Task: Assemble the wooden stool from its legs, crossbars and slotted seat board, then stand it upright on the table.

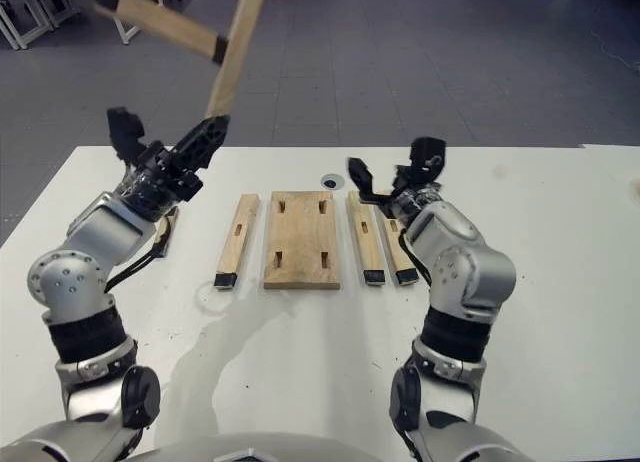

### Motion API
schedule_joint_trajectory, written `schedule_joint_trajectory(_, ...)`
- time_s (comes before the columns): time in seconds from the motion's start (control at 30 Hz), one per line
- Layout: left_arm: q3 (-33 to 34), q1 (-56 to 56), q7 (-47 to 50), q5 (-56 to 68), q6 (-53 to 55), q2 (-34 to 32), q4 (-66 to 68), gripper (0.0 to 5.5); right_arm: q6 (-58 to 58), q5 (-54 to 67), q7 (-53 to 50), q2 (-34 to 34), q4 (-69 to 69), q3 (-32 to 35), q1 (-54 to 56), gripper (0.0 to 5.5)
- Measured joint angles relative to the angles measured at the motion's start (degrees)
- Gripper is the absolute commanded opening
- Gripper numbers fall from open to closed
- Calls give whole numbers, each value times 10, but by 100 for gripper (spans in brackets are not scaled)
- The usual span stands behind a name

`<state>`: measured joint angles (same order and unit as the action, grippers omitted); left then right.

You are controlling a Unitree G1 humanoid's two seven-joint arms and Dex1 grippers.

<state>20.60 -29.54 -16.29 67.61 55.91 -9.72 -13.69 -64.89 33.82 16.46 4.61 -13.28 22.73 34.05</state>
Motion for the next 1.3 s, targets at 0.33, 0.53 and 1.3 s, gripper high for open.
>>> schedule_joint_trajectory(0.33,-71,-20,-102,150,119,-50,60,207,-204,389,45,28,101,107,166,511)
schedule_joint_trajectory(0.53,-77,-11,-122,155,112,-70,57,206,-203,472,11,62,115,73,166,392)
schedule_joint_trajectory(1.3,-47,2,-96,200,60,-111,46,398,-54,586,-35,143,110,-18,101,207)
